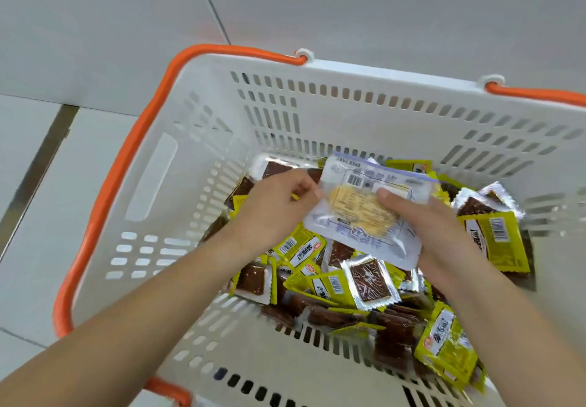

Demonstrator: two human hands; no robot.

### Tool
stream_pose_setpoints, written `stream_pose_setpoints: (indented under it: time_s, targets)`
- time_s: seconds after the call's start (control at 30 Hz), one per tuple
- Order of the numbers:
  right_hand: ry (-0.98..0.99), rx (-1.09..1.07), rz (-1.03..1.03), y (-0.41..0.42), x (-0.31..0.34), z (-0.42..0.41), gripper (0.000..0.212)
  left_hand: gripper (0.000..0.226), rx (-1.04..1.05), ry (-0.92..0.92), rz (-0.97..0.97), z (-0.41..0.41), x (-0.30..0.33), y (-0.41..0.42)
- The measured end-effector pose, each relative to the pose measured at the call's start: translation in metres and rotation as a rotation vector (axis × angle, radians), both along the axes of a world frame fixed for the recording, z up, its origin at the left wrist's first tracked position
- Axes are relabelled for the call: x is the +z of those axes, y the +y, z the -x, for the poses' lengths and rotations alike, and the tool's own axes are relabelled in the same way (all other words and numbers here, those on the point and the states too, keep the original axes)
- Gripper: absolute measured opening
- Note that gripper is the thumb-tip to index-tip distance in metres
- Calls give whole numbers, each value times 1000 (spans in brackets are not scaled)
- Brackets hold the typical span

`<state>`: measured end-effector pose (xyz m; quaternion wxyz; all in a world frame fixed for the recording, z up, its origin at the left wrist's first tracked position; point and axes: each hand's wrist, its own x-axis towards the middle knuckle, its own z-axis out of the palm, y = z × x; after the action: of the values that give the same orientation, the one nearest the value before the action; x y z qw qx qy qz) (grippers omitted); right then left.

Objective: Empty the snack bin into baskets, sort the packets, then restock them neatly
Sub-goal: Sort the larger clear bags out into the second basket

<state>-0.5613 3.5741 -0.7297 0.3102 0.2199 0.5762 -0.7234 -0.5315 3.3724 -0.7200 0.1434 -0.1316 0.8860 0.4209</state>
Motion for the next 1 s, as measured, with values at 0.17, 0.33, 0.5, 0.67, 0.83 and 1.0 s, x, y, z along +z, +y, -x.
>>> stream_pose_setpoints:
  time_s: [0.17,0.33,0.5,0.67,0.83,1.0]
  targets:
    - [135,-105,-239,14,-10,9,36,58,-295,-362,363,-3,-40,-36]
    - [67,-167,-221,22,-15,13,59,37,-370,-342,530,-2,-66,-22]
    - [108,-108,-254,17,-14,11,71,32,-403,-603,377,17,-59,-28]
    - [142,-102,-226,18,-12,13,39,30,-610,-696,281,19,-37,-28]
    - [145,-103,-199,19,-8,12,16,34,-474,-541,333,5,-43,-34]
    - [150,-103,-223,18,-7,10,19,27,-417,-478,487,13,-61,-22]
